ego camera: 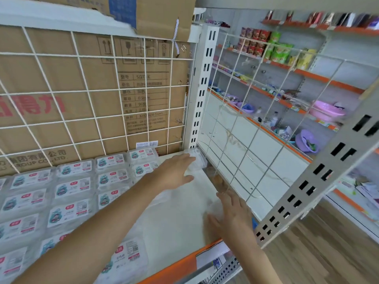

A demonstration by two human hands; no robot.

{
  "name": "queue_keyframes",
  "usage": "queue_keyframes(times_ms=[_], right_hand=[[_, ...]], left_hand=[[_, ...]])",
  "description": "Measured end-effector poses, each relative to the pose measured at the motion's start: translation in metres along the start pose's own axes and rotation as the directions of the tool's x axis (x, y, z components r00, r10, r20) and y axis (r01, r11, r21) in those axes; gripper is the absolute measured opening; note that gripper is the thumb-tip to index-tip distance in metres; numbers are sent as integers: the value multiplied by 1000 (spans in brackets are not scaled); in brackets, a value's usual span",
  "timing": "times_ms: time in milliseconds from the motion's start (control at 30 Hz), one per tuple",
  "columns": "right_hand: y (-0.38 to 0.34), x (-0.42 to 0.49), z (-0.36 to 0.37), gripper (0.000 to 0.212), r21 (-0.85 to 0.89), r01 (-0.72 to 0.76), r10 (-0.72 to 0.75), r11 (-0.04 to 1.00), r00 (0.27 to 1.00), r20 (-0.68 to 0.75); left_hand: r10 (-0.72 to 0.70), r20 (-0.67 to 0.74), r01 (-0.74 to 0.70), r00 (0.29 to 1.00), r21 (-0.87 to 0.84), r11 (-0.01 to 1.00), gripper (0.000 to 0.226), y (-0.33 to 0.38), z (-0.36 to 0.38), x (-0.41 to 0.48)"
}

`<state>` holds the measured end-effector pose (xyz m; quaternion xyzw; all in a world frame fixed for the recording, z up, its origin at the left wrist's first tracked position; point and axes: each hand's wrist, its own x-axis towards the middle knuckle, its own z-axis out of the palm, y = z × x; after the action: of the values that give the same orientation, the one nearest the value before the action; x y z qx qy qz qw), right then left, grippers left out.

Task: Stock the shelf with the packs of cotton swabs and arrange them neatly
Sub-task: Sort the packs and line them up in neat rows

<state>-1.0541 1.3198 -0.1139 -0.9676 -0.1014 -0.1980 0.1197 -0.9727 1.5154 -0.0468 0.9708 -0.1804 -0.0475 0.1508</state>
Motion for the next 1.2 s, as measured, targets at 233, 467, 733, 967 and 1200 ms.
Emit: queue_keyframes(times_ms=[233,467,733,967,1200], right_hand=[[0,1,5,53,25,-84,82,996,994,78],[-1,-5,7,47,86,-55,52,995,998,36],[2,-4,8,49,5,37,-37,999,999,-37],[4,-6,14,50,83,-9,4,996,998,60],[7,-8,9,56,106,0,-16,994,989,147]], left_hand=[[-52,170,27,984,146,989,70,-2,18,53],[44,-15,-40,999,194,980,60,-4,32,66],[49,-70,-37,996,165,986,64,-16,30,71],[27,-17,-25,999,104,994,67,-20,47,86],[-20,-39,23,999,91,996,66,-18,38,86]])
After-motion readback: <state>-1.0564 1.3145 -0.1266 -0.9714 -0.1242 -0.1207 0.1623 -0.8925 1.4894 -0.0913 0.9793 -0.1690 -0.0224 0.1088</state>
